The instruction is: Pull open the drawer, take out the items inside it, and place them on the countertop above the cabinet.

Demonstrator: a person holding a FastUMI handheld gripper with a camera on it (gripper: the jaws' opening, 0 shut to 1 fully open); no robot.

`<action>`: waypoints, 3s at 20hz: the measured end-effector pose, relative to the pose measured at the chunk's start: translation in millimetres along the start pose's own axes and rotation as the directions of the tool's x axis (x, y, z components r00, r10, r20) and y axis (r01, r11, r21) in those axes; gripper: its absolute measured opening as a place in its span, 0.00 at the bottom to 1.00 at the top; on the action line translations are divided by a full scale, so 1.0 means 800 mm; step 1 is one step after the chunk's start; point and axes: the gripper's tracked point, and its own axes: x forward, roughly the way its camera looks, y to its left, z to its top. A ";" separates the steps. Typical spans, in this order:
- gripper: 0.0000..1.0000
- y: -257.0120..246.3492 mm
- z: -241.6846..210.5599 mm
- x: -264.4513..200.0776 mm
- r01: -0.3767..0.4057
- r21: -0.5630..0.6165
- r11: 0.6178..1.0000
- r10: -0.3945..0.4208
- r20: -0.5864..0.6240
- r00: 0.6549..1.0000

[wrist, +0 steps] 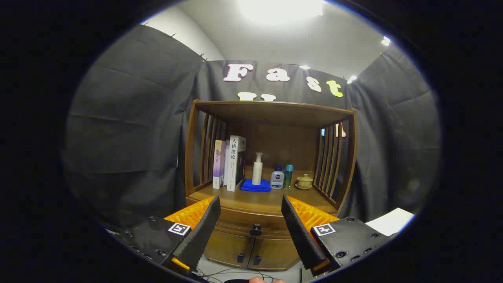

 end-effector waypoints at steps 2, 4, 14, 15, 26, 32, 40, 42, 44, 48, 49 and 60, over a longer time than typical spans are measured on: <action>0.97 0.002 -0.001 0.003 -0.001 -0.002 1.000 0.001 0.006 1.000; 0.97 -0.003 -0.007 0.006 0.010 -0.007 1.000 -0.010 -0.004 1.000; 0.98 -0.032 -0.050 0.042 0.055 0.023 0.998 -0.053 -0.067 0.996; 0.97 -0.034 -0.055 0.046 0.057 0.025 0.998 -0.055 -0.075 0.996; 0.98 -0.048 -0.098 0.097 0.070 0.097 0.993 -0.059 -0.108 0.992; 0.98 -0.046 -0.137 0.128 0.069 0.107 0.992 -0.054 -0.137 0.989; 0.98 -0.040 -0.207 0.166 0.069 0.116 0.991 -0.042 -0.213 0.976; 0.98 -0.036 -0.224 0.176 0.066 0.111 0.992 -0.039 -0.233 0.972; 0.98 -0.036 -0.240 0.183 0.075 0.108 0.991 -0.046 -0.251 0.967; 0.98 -0.044 -0.262 0.199 0.101 0.127 0.987 -0.063 -0.274 0.960; 0.98 -0.044 -0.270 0.203 0.101 0.136 0.986 -0.058 -0.285 0.957; 0.98 -0.030 -0.310 0.227 0.088 0.096 0.992 -0.051 -0.338 0.940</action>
